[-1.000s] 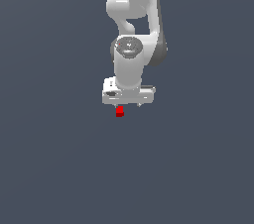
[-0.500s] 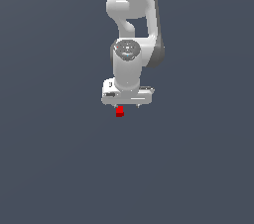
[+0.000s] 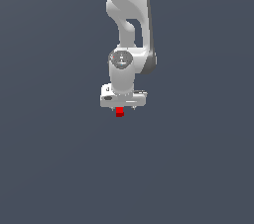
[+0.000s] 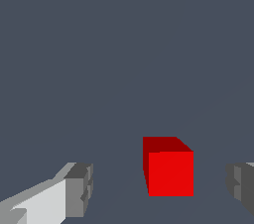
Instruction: Pick up the red cube and move it to a goal position.
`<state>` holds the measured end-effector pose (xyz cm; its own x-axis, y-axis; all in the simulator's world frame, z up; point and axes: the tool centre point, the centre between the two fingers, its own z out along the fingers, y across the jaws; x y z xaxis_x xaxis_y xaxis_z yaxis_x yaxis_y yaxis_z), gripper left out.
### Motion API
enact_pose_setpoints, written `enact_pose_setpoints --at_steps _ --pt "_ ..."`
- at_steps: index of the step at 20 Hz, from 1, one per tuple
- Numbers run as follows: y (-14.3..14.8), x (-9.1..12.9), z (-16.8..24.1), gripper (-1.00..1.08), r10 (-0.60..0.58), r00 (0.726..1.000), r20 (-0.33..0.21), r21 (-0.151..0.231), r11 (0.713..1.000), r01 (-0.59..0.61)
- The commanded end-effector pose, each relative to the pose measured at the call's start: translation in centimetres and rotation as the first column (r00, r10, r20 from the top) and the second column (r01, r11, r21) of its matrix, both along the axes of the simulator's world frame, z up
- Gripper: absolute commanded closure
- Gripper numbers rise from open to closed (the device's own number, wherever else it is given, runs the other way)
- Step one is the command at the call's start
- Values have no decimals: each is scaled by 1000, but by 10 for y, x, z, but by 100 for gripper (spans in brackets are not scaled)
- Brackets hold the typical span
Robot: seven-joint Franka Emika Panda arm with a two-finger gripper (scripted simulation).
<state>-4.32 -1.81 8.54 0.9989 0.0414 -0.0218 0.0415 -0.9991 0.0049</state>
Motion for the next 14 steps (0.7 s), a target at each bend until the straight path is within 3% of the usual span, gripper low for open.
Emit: enact_pose_setpoints --at_steps 1,14 --pt "-6 -9 -19 -92 3 1000 2 1 1000 -3" --pt "-20 -23 -64 -92 12 1000 21 5 1000 -12"
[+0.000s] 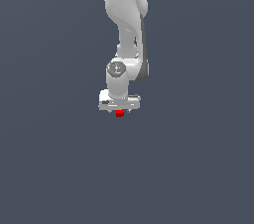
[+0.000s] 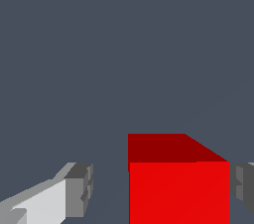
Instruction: Pick up the red cube and move it to a goal position.
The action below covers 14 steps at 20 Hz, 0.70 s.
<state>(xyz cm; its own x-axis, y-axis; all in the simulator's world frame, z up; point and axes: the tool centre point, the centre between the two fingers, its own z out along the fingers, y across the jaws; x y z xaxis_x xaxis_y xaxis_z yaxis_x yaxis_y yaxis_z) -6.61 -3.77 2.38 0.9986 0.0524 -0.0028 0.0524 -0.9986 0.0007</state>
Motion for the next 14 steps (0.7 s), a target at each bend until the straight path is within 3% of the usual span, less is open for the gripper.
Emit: enact_pose_setpoints --at_steps 1,2,14 --pt "-1 0 -2 -92 1 1000 2 0 1000 -1" --pt "-1 0 -2 108 1 1000 2 0 1000 -1" --pt "-1 0 -1 108 1 1000 2 0 1000 -1"
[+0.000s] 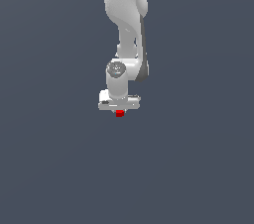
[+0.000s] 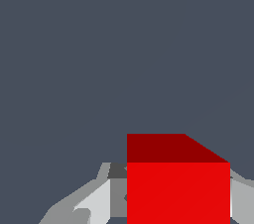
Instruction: Pick up the red cube and move it to a goal position.
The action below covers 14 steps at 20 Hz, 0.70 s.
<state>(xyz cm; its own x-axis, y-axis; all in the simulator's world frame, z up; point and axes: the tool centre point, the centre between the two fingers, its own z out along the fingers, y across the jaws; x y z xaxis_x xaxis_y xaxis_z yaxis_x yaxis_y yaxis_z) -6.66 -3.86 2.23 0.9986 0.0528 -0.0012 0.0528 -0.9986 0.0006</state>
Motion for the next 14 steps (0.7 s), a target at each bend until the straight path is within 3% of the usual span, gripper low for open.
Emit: enact_pose_setpoints --at_steps 1,14 --pt "0 0 2 108 0 1000 0 0 1000 0" --pt "-3 4 71 108 0 1000 0 0 1000 0"
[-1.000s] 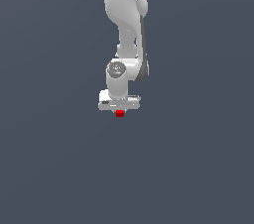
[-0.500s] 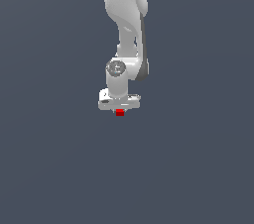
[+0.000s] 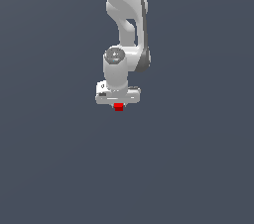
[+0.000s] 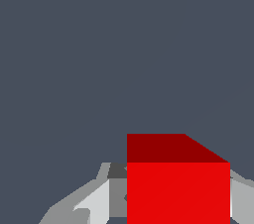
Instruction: Pick up the red cube and move it to a goal position.
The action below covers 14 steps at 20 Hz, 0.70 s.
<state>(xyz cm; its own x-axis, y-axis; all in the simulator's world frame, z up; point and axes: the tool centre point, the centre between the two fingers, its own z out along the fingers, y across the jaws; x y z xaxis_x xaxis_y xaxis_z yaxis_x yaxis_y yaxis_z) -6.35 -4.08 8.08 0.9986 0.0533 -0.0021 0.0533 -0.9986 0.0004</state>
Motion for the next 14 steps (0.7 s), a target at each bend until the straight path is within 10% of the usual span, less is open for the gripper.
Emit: enact_pose_setpoints --at_steps 1,14 --pt "-1 1 22 108 0 1000 1 0 1000 0" --pt "-7 11 162 108 0 1000 2 0 1000 0"
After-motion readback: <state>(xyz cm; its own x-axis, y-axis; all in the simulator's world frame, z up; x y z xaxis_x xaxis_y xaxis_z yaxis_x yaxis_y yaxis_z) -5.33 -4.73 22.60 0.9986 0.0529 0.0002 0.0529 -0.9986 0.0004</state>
